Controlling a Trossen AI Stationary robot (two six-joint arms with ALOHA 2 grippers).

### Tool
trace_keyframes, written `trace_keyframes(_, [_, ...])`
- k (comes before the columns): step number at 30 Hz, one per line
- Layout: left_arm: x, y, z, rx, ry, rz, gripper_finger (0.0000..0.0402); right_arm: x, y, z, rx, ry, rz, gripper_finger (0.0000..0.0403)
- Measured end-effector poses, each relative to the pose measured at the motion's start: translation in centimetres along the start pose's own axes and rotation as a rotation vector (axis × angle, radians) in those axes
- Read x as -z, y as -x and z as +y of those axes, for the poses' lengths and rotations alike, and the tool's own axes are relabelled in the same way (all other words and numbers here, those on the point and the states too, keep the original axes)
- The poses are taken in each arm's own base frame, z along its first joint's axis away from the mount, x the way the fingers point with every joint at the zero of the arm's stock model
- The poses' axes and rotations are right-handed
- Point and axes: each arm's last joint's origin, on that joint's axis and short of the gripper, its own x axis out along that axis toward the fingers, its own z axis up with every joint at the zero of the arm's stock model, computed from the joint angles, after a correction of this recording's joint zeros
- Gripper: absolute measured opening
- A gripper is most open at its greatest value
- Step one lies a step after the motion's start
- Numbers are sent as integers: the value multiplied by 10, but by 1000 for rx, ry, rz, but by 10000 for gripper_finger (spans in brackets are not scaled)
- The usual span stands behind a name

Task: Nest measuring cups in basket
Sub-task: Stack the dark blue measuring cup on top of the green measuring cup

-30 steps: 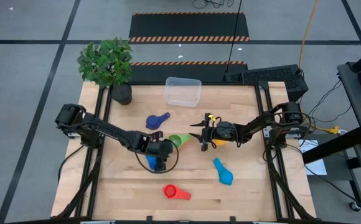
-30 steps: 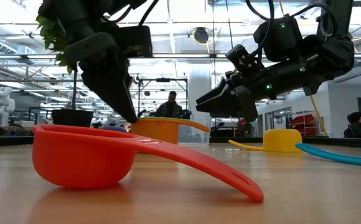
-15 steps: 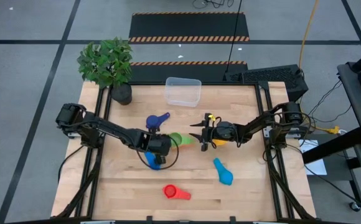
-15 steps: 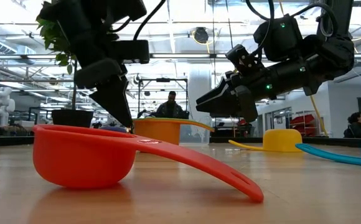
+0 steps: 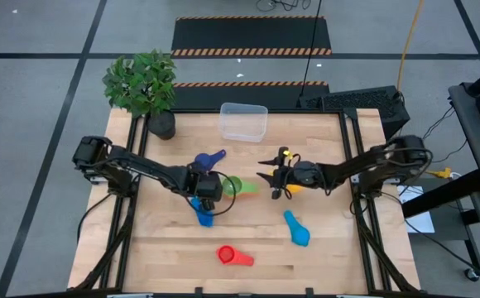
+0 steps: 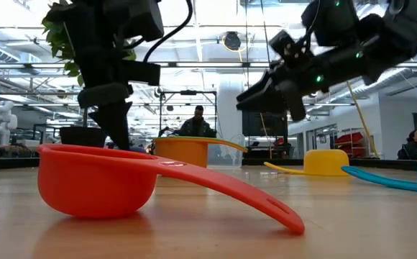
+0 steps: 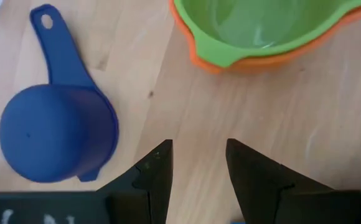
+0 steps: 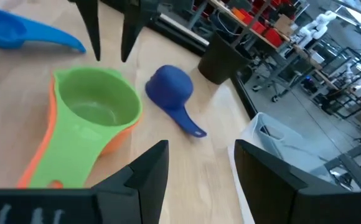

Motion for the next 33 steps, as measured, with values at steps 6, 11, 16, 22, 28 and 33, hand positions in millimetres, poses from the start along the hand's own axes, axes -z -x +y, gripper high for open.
trace_keyframes(6, [3,3,2,-21,21,16,152,-18,21,-6,-31,4,-22,176])
trace_keyframes(11, [2,6,3,-20,27,4,152,-28,36,-8,-56,10,-43,176])
trace_keyframes(16, [1,11,5,-13,33,-11,152,-38,48,-11,-67,-152,-90,176])
trace_keyframes(22, [-9,27,1,57,83,-58,152,-54,62,-18,-62,-298,-200,176])
trace_keyframes(28, [-23,45,-5,100,109,-170,152,-62,71,-14,-79,-309,-248,176])
trace_keyframes(33, [-29,47,-8,113,99,-230,152,-63,74,-11,-20,-316,-218,176])
